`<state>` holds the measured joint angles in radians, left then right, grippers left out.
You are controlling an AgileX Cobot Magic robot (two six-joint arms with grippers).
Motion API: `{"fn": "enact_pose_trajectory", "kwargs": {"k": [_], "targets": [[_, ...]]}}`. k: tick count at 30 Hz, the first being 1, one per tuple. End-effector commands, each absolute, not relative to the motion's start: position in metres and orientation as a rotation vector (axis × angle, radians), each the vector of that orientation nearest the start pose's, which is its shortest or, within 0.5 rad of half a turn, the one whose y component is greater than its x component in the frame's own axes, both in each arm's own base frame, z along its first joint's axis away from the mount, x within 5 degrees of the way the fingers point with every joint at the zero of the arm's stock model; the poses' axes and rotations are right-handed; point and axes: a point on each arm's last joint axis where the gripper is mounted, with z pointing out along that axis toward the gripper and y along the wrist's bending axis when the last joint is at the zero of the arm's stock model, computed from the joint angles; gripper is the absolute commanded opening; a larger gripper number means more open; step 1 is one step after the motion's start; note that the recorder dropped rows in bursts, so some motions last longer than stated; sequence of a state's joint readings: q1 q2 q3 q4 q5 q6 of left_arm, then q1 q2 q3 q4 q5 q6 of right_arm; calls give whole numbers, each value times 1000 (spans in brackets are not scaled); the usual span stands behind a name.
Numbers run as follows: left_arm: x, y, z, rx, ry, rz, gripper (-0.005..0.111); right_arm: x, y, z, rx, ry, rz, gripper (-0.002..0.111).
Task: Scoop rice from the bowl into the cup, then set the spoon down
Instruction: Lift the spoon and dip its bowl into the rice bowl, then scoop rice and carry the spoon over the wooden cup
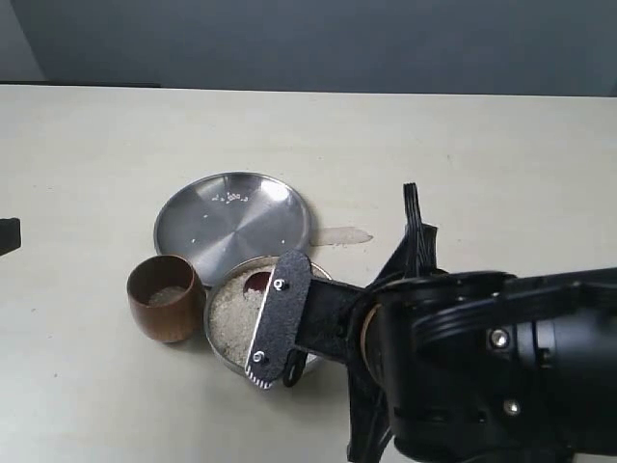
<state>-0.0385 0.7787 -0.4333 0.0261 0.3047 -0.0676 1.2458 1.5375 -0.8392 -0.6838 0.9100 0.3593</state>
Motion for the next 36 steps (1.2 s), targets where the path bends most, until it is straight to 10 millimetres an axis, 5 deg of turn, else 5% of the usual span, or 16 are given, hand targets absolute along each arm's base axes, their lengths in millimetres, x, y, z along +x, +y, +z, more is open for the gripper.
{"fn": "enact_pose_trajectory", "kwargs": {"k": [1, 36], "targets": [[153, -5, 260, -1, 2121, -37, 0, 125, 236, 206, -1534, 2177, -394, -1], [153, -5, 261, -1, 2117, -37, 0, 127, 257, 212, -1162, 2247, -38, -1]]}}
